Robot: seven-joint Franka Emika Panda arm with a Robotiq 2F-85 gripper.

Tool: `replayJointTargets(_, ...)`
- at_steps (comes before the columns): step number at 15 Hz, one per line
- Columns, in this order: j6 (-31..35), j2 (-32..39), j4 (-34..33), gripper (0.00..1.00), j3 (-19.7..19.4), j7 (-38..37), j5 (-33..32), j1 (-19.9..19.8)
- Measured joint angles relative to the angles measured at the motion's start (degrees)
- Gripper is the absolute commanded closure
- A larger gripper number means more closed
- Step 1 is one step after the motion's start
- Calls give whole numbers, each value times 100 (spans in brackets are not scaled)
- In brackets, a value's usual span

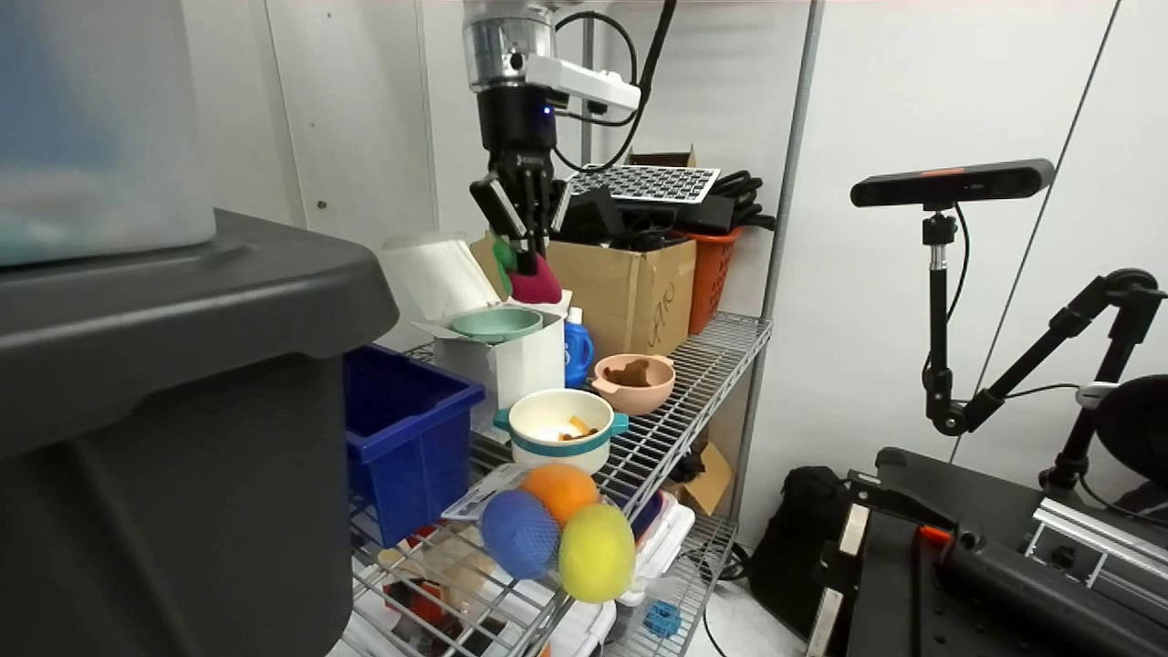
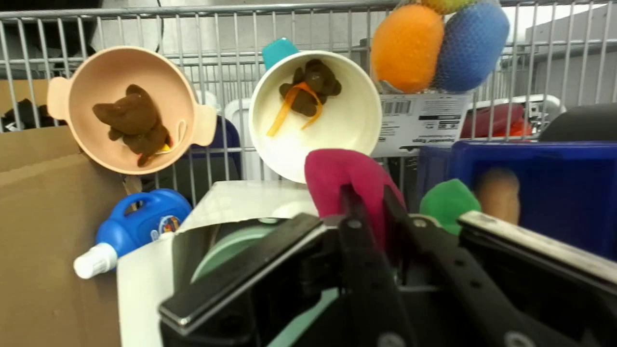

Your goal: Pick up the strawberry plush toy from the bowl and put it in the blue container

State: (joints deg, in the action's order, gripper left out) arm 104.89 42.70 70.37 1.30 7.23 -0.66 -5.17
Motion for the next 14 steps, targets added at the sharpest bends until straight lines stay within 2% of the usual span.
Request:
replayJointTargets(5,-156,-47,18,97,240,-1,254,270)
replayJointTargets(11,-232,55,-159,97,319,-17,396,474)
replayJointTargets(13,-233,164,-270,61,319,-28,433,492)
replayJointTargets(14,-234,222,-325,55,319,-43,442,493)
